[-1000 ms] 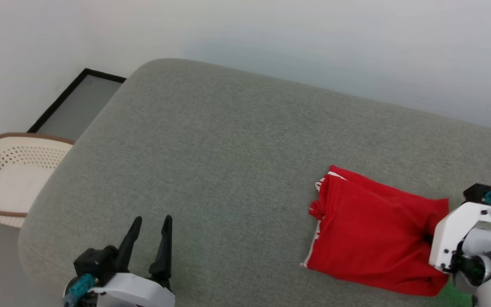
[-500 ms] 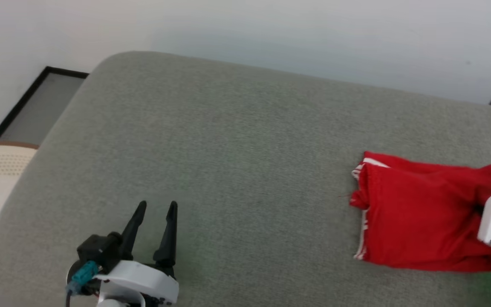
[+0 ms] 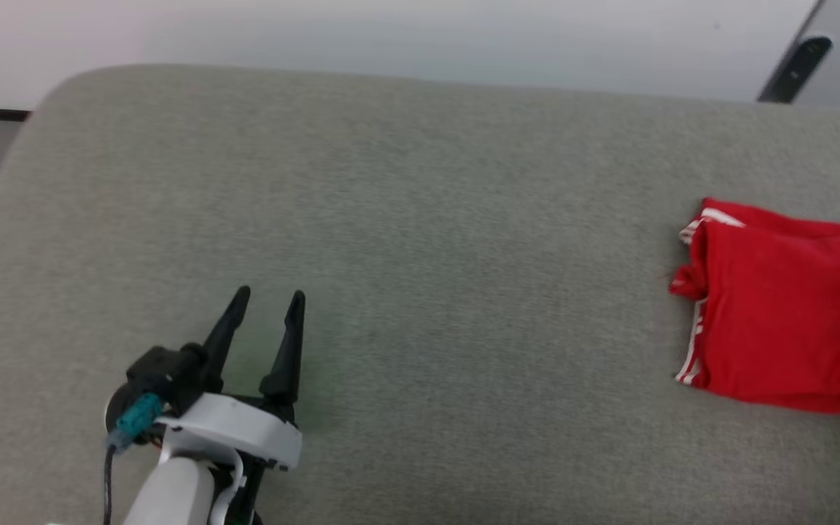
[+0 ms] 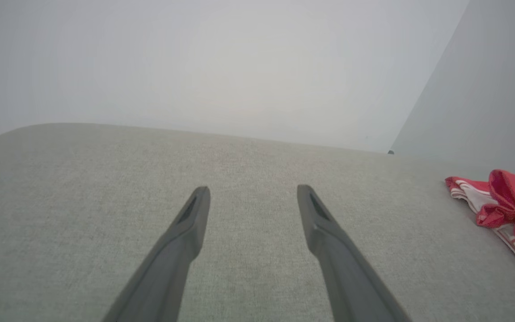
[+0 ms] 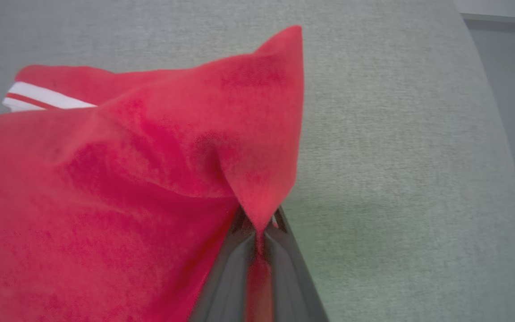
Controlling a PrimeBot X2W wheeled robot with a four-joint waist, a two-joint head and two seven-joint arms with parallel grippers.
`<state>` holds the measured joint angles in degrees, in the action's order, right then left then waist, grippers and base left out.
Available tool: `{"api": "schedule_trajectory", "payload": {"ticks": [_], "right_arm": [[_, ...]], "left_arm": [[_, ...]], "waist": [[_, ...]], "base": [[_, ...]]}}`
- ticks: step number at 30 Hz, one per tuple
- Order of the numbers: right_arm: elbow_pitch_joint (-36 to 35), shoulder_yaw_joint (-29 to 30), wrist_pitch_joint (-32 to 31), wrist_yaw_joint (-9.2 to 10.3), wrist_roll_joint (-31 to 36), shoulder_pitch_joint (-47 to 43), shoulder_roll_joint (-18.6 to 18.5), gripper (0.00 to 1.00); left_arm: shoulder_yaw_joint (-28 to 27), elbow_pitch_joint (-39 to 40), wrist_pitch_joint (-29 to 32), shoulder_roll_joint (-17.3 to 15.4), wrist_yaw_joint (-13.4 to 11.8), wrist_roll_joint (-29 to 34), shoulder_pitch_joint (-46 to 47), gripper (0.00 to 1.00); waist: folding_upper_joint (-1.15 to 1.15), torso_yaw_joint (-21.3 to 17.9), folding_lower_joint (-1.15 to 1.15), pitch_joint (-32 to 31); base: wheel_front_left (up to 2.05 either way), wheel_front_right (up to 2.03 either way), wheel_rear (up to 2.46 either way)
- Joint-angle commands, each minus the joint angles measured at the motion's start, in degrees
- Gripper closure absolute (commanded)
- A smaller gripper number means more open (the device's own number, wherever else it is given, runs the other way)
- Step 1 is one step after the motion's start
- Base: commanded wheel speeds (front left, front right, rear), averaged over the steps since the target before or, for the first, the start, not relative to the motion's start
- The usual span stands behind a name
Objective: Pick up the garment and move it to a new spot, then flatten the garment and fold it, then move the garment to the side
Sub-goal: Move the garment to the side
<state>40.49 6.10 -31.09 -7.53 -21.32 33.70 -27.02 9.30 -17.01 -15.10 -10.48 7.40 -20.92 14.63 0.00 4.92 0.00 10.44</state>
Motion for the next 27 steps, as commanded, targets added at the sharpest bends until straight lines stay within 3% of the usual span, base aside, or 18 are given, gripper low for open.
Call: {"api": "schedule_trajectory", "payload": {"ticks": [1,15,27], "right_arm": [[0.01,-0.26,0.52,0.09,-0.75,1.15,-1.23,1.00],[-0.43,-2.40,0.27,0.09,-1.37,5.77,-8.90,1.00],[-1.40,-3.56,-2.19,0.09,2.66,6.04,-13.76,1.00]], "left_arm": [[0.26,-0.01,-0.03,-0.49,0.14,-0.07,1.44,0.00],[2.22,-0.25,-0.03,-2.81,0.14,-0.35,6.73,0.00],[4.16,0.32,-0.03,-2.52,0.14,0.03,8.65,0.00]], "waist": [[0.00,-4.17,0.00,3.71],[0.00,-11.56,0.00,9.89],[0.00,-11.30,0.00,12.54]], "base": [[0.00,0.00,0.00],[0.00,0.00,0.00],[0.00,0.00,0.00]]}}
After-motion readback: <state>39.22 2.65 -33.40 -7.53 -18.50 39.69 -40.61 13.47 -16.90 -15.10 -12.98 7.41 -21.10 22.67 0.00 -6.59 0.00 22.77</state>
